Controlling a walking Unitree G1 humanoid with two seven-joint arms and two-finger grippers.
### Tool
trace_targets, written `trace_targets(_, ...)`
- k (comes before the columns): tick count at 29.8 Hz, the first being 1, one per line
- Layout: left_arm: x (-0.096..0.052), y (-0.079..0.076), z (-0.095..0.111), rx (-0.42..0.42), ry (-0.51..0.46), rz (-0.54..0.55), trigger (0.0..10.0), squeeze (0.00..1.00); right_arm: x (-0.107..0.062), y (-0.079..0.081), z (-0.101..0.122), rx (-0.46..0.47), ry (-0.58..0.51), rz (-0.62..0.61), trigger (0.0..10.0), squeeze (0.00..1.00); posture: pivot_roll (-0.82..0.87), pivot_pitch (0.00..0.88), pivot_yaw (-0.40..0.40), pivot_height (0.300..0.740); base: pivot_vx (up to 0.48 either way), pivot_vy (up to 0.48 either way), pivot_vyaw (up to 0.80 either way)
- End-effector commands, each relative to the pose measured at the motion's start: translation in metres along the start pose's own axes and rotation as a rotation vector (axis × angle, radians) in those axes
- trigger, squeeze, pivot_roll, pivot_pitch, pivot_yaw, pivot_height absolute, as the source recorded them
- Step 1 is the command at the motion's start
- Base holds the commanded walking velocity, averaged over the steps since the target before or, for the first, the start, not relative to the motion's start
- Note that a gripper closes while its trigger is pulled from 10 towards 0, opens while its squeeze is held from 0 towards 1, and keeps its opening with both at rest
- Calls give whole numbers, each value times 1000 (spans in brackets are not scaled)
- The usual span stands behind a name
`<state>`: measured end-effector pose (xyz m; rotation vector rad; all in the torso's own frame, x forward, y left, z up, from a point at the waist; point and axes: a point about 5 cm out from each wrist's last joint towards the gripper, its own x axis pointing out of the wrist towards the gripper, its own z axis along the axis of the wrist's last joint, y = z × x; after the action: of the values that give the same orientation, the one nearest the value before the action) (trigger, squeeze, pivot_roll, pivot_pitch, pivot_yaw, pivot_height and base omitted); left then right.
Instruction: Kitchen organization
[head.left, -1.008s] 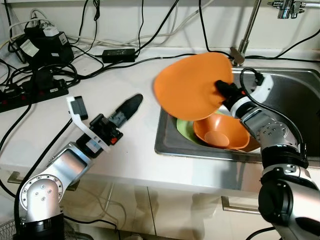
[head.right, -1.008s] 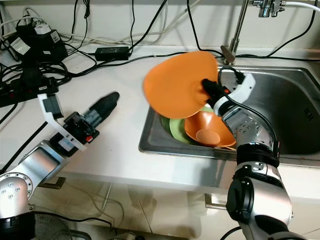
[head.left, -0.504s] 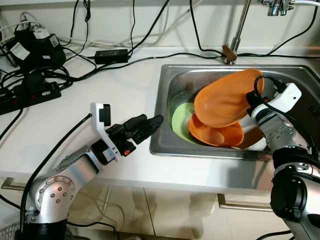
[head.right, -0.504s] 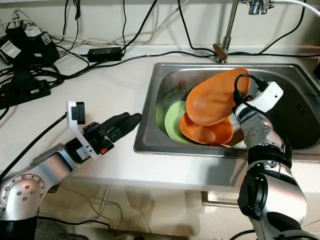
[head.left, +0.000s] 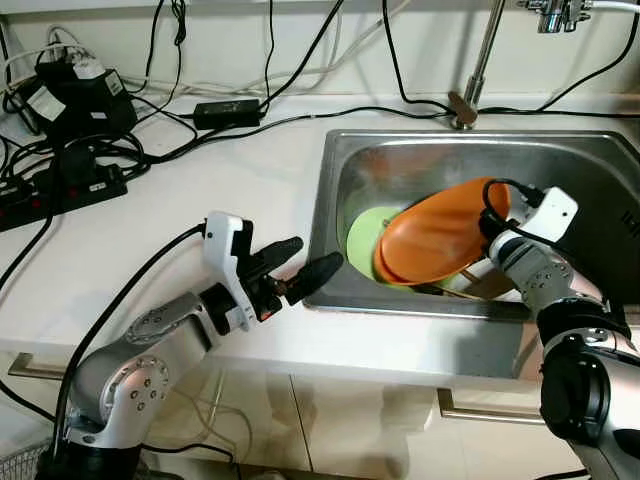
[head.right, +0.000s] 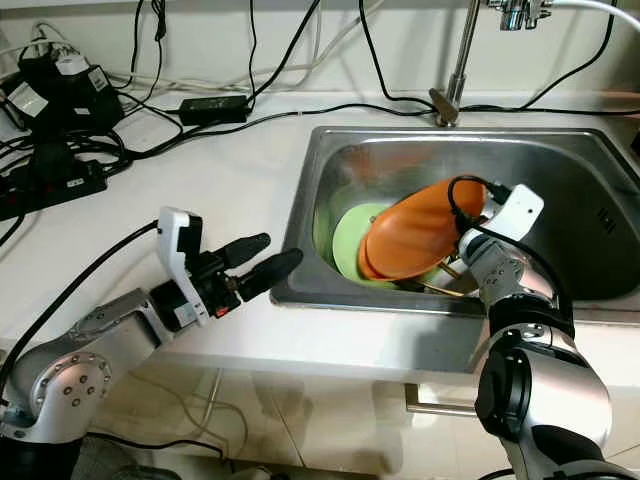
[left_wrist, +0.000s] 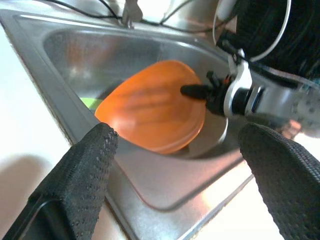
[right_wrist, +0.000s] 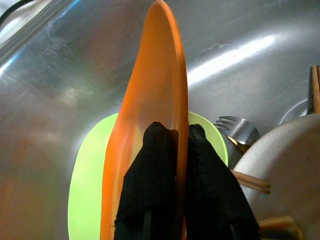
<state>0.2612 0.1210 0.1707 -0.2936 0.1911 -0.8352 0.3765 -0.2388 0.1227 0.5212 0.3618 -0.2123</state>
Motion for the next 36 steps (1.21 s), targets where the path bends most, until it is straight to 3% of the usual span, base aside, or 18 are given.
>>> trace_targets(1, 0, 0, 2, 39, 1, -7, 10000, 0, 0, -4, -15, -27, 72, -27, 10000, 0, 7, 11, 99, 740, 0, 0, 0)
trace_targets(7, 1, -1, 0, 86, 32, -27, 10000, 0, 0, -2, -21, -36, 100, -10, 10000, 0, 9, 8, 99, 740, 0, 0, 0)
trace_targets(8, 1, -1, -1, 101, 45, -35, 10000, 0, 0, -2, -22, -40, 106, -9, 10000, 588, 10, 9, 100, 740, 0, 0, 0)
trace_targets(9, 2, -2, -1, 110, 53, -40, 10000, 0, 0, -2, -23, -42, 109, -9, 10000, 588, 11, 7, 98, 740, 0, 0, 0)
trace_targets(10, 2, -2, -2, 123, 62, -47, 10000, 0, 0, -2, -23, -44, 112, -9, 10000, 886, 11, 7, 98, 740, 0, 0, 0)
trace_targets(11, 2, -2, -2, 123, 62, -47, 10000, 0, 0, -2, -23, -44, 112, -9, 10000, 886, 11, 7, 98, 740, 0, 0, 0)
trace_targets(12, 2, -3, -3, 135, 73, -57, 10000, 0, 0, -2, -24, -47, 117, -5, 10000, 1000, 10, 7, 99, 740, 0, 0, 0)
trace_targets(30, 1, -1, -7, 164, 88, -48, 10000, 0, 0, -1, -27, -60, 135, 9, 10000, 1000, 8, 13, 101, 740, 0, 0, 0)
trace_targets(36, 3, 9, 0, 157, -7, 77, 10000, 0, 1, 14, -15, -179, 26, 88, 10000, 1000, 2, 15, 100, 740, 0, 0, 0)
